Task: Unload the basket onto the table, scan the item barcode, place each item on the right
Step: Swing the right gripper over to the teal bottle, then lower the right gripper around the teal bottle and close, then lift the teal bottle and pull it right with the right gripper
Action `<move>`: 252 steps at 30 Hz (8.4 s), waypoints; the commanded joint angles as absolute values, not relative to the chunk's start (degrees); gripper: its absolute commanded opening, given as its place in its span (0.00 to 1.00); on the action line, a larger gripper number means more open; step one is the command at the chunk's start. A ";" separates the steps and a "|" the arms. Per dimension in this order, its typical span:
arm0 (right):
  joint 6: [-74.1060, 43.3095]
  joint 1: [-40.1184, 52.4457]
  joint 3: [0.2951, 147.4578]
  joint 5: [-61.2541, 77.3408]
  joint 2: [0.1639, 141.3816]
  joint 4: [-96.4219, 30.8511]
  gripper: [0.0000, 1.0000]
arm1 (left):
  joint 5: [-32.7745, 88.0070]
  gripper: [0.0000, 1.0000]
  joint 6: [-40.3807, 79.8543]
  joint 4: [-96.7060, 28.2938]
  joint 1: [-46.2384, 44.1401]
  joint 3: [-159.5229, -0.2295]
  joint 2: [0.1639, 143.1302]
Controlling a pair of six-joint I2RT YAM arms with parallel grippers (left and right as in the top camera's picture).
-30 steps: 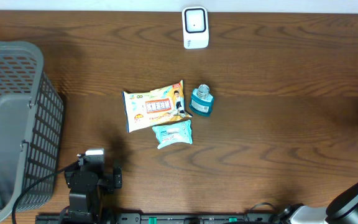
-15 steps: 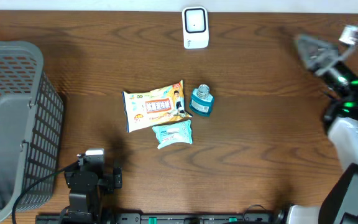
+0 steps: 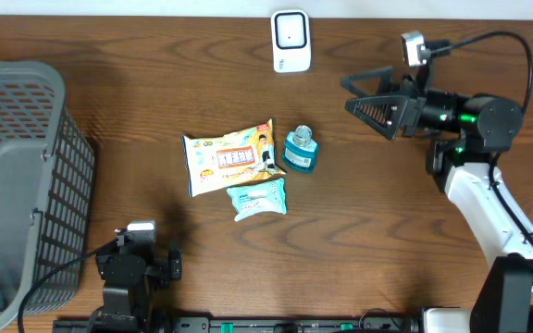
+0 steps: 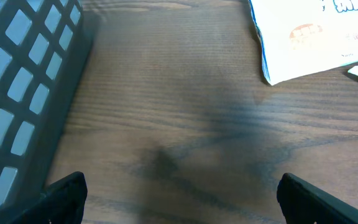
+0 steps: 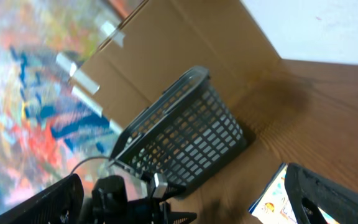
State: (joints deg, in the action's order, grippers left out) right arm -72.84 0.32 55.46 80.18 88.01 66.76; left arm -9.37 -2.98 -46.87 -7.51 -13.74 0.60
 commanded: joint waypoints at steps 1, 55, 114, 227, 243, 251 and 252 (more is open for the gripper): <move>-73.56 0.95 61.34 82.32 87.42 67.07 0.99 | -9.69 0.98 -3.33 -47.57 -7.31 -13.54 0.34; 15.73 30.39 84.05 12.75 93.86 -33.80 0.99 | -9.72 0.98 -3.33 -47.57 -7.31 -13.54 0.34; 15.46 29.98 83.88 4.75 102.78 -42.72 0.99 | -9.72 0.98 -3.33 -47.57 -7.31 -13.54 0.34; 20.71 4.58 78.32 84.07 94.04 -63.57 0.05 | -9.69 0.98 -3.33 -47.57 -7.31 -13.54 0.34; 21.28 4.64 74.13 84.62 94.04 -63.22 0.05 | -9.69 0.98 -3.33 -47.57 -7.31 -13.54 0.34; 21.26 4.64 74.13 84.62 94.04 -63.24 0.02 | -9.69 0.98 -3.33 -47.57 -7.31 -13.54 0.34; 21.26 4.64 74.13 84.62 94.04 -63.22 0.01 | -9.69 0.98 -3.33 -47.57 -7.31 -13.54 0.34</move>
